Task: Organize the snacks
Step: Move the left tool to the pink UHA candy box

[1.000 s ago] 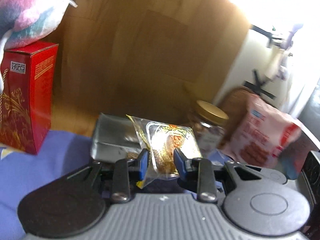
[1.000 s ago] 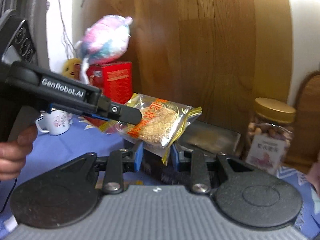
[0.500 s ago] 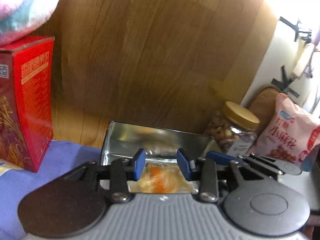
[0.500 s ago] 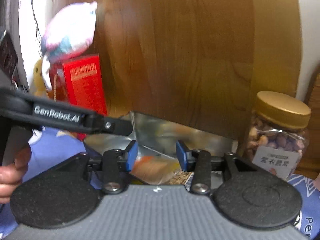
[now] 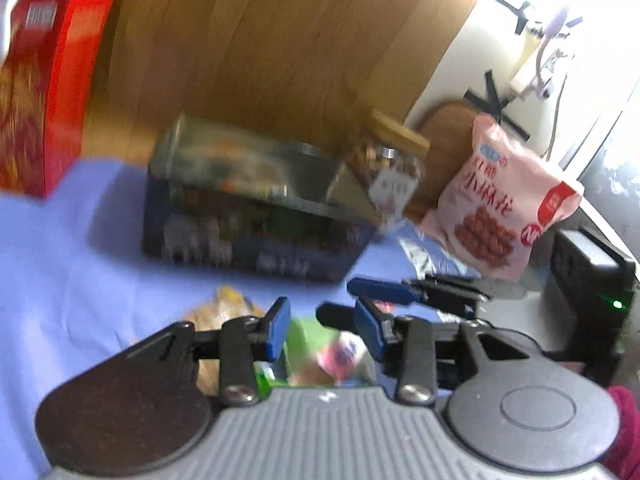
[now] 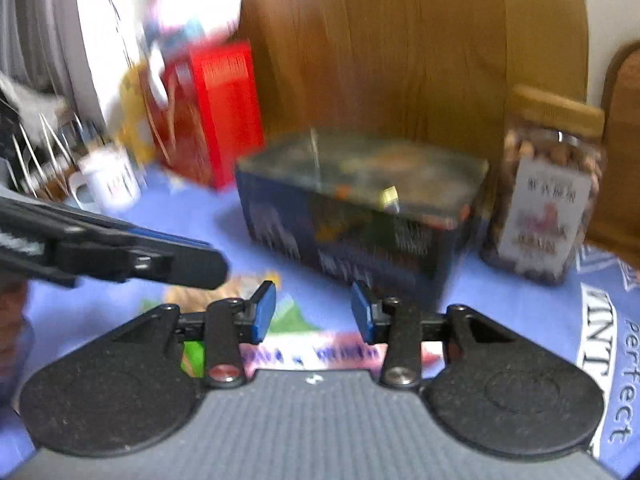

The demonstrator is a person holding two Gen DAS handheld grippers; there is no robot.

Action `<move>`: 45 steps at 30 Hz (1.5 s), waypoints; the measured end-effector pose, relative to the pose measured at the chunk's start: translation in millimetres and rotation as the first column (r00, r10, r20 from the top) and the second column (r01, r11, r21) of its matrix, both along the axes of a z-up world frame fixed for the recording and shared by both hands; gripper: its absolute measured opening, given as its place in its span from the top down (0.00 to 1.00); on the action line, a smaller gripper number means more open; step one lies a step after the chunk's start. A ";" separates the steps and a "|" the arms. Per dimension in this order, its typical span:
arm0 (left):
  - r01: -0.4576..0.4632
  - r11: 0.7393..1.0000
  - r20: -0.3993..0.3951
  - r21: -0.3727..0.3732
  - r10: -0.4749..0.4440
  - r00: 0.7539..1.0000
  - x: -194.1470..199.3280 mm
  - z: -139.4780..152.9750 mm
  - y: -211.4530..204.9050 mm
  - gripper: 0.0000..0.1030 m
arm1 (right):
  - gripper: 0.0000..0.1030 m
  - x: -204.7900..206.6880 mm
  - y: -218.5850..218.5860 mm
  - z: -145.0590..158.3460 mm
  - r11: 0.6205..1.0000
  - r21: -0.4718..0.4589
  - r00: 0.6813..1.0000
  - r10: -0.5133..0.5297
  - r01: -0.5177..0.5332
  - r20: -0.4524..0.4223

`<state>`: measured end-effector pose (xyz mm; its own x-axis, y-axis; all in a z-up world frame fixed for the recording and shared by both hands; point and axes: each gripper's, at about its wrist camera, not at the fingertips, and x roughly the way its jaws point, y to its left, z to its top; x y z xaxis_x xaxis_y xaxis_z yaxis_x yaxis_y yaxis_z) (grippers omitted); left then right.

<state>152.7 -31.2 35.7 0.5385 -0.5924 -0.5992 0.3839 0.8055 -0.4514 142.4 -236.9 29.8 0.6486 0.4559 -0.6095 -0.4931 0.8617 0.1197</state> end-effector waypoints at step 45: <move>0.125 0.986 0.090 0.113 -0.135 0.987 -69.9 5.7 -52.9 0.54 | 0.55 -164.5 -112.9 -28.8 0.980 0.073 0.982 -0.187 0.187 -0.006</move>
<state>82.8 -84.1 41.4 0.5198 -0.5969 -0.6111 0.5264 0.7872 -0.3212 -22.1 -349.8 1.0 0.7275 0.3695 -0.5782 -0.3240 0.9277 0.1852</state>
